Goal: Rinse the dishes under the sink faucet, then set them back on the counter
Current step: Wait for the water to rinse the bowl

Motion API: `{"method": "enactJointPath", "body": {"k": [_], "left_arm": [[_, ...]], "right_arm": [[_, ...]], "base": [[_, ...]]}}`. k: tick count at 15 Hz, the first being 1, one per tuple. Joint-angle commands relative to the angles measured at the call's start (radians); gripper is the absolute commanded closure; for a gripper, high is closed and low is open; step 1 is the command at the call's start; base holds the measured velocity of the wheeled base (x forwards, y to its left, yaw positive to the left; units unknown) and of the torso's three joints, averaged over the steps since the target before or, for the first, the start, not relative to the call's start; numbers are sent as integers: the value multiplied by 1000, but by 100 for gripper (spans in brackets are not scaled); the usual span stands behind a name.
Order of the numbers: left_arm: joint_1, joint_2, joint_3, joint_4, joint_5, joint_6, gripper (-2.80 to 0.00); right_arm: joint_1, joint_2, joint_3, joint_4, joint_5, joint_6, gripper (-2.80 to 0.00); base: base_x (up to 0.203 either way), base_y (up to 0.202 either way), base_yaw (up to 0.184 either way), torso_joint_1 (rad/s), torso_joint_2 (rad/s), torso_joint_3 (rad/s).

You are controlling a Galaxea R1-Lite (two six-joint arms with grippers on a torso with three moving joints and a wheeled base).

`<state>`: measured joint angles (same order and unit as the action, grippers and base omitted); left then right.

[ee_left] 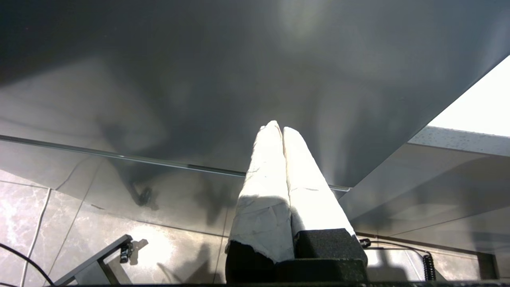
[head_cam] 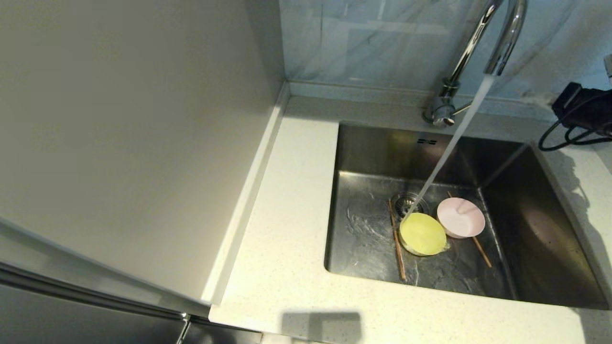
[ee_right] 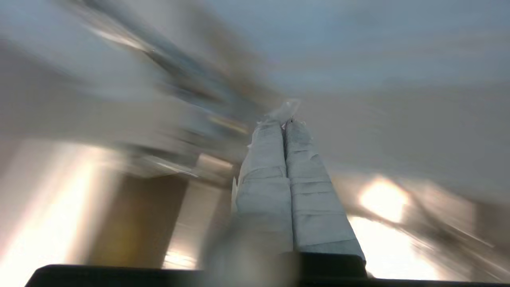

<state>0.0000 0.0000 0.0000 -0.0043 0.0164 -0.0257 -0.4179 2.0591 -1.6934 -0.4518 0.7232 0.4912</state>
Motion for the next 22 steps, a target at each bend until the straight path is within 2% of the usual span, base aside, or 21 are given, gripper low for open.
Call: {"method": "enactJointPath", "body": {"k": [1,3,4,5,8,10,14,19,22], "left_arm": [[0,-3,0,0,0,0,0],[0,-3,0,0,0,0,0],[0,-3,0,0,0,0,0],[0,-3,0,0,0,0,0],[0,-3,0,0,0,0,0],[0,-3,0,0,0,0,0],[0,-3,0,0,0,0,0],[0,-3,0,0,0,0,0],[0,-3,0,0,0,0,0]], "right_arm": [[-23,-46,8,375,-168,-280,0],[-27,-106,30,741,-462,-398,0],[-30,-156,57,879,-592,-443,0],[-33,-212,102,944,-669,-457,0],[-31,-396,208,923,-849,-434,0],[9,-541,321,879,-970,-437,0],[128,-883,721,657,-1055,-461,0],[304,-1300,1179,313,-1075,-482,0],[407,-1552,1414,180,-1076,-533,0]], "base": [[0,0,0,0,0,0],[0,0,0,0,0,0],[0,0,0,0,0,0],[0,0,0,0,0,0],[0,0,0,0,0,0],[0,0,0,0,0,0],[0,0,0,0,0,0],[0,0,0,0,0,0],[0,0,0,0,0,0]]}}
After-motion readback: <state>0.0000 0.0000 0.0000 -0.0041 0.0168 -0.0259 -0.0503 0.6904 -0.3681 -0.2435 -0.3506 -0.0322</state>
